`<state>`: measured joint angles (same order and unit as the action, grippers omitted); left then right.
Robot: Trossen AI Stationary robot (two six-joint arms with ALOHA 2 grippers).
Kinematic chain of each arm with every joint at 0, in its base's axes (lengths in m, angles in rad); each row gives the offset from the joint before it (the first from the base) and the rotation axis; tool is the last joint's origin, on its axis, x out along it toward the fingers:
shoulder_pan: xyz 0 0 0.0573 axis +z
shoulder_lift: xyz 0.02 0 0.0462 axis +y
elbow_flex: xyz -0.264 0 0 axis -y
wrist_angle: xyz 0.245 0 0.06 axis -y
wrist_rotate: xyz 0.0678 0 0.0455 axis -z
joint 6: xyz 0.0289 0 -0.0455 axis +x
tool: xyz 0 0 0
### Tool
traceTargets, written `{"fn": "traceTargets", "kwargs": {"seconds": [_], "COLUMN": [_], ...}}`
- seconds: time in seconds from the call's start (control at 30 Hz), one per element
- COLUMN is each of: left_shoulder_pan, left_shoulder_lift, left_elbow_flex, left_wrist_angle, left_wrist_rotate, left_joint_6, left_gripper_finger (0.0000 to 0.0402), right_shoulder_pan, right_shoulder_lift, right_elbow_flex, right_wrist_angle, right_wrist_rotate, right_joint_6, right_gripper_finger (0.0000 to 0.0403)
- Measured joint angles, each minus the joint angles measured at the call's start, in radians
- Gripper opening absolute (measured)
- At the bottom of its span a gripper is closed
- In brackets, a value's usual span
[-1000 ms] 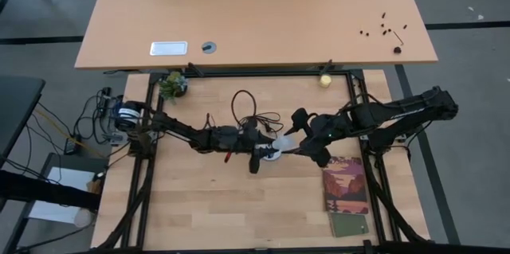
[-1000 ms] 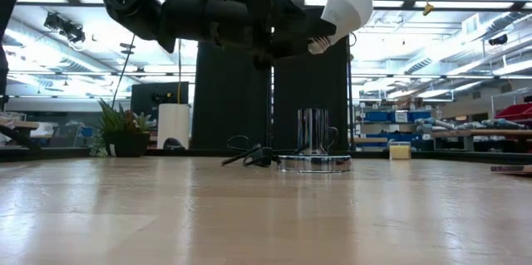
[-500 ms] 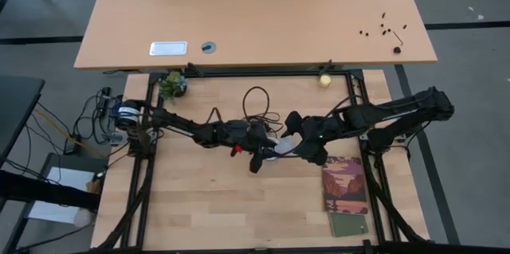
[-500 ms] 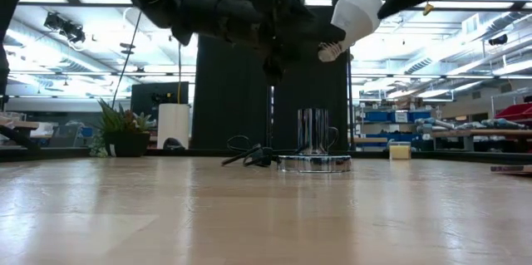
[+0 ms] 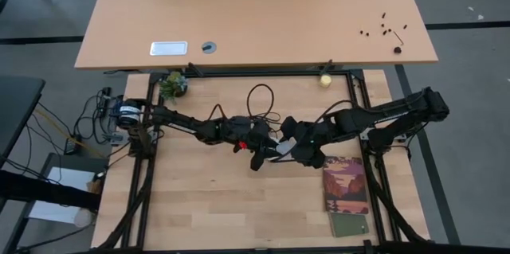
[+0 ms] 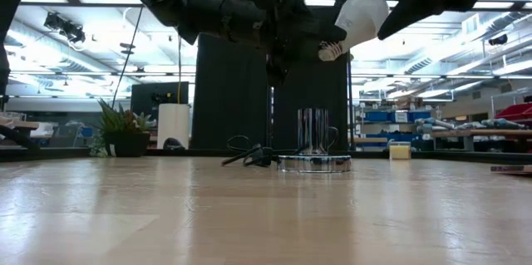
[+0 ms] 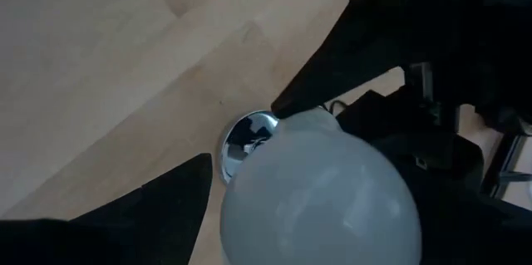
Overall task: Screw lightbulb
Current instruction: Insert the white lightbulb into the silver lamp
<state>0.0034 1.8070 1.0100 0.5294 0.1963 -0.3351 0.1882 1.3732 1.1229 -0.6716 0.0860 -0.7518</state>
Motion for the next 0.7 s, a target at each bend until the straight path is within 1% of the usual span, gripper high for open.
{"fn": "traceTargets", "kwargs": {"seconds": [0.17,0.27,0.37,0.57,0.6,0.7], "left_shoulder_pan": [0.005,0.006,0.006,0.002,0.002,0.002], "left_shoulder_lift": [0.000,0.000,0.000,0.000,0.000,0.000], "left_elbow_flex": [0.000,0.000,0.000,0.000,0.000,0.000], "left_wrist_angle": [0.002,0.008,0.012,0.001,-0.001,-0.002], "left_wrist_rotate": [-0.011,-0.015,-0.015,-0.015,-0.014,-0.015], "left_joint_6": [-0.010,0.001,0.026,0.093,0.096,0.098], "left_gripper_finger": [0.0142,0.0142,0.0142,0.0140,0.0140,0.0140], "right_shoulder_pan": [-0.011,-0.017,-0.025,-0.035,-0.035,-0.035], "right_shoulder_lift": [0.022,0.036,0.041,0.043,0.042,0.042], "right_elbow_flex": [0.000,-0.001,-0.001,-0.001,-0.001,-0.001], "right_wrist_angle": [0.009,0.030,0.048,0.050,0.050,0.050], "right_wrist_rotate": [-0.005,-0.012,-0.018,-0.043,-0.042,-0.042], "right_joint_6": [-0.001,0.000,0.012,0.042,0.042,0.042], "right_gripper_finger": [0.0345,0.0336,0.0310,0.0245,0.0237,0.0236]}}
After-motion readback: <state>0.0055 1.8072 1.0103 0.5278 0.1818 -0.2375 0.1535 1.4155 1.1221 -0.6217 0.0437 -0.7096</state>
